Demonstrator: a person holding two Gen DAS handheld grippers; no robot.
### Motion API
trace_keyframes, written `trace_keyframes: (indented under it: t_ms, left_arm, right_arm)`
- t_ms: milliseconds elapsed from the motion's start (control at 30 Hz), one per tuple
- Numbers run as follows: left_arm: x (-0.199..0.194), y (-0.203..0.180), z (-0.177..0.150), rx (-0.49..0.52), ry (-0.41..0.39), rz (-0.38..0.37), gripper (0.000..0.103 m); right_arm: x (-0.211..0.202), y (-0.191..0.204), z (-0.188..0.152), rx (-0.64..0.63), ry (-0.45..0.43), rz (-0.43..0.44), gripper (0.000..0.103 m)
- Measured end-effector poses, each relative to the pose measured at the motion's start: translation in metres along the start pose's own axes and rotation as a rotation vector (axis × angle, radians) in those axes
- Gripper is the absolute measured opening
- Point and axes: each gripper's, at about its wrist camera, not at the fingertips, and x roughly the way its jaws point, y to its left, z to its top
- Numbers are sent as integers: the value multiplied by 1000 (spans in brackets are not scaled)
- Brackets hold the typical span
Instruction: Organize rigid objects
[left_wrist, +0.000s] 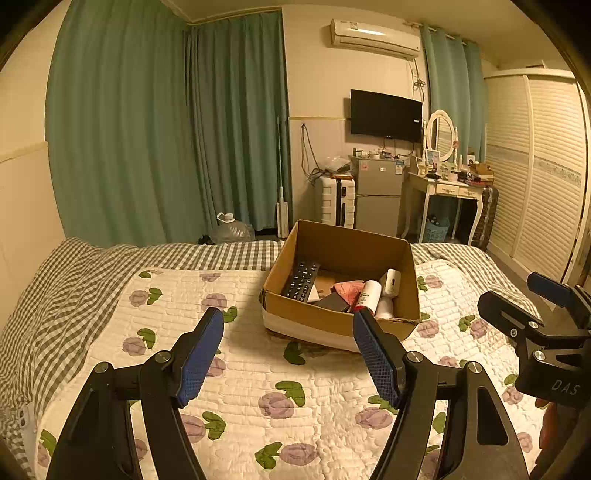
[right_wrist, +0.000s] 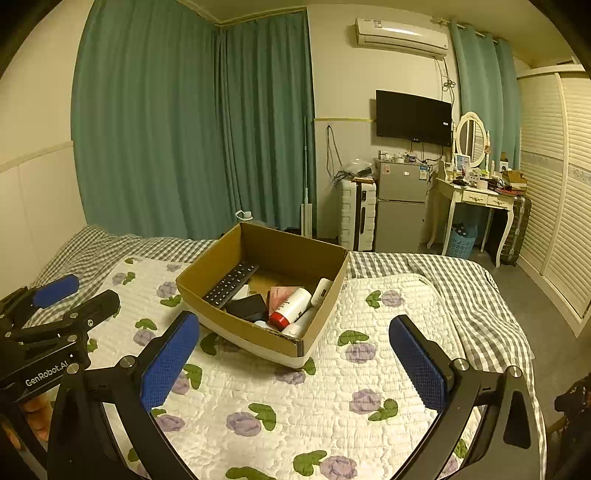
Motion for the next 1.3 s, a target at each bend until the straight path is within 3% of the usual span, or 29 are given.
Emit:
trace_keyframes:
  t_ms: [1300]
  left_arm:
    - [-2, -3, 1, 10, 16, -21, 75]
  right_arm:
    - [2, 1, -2, -3, 18, -13, 103]
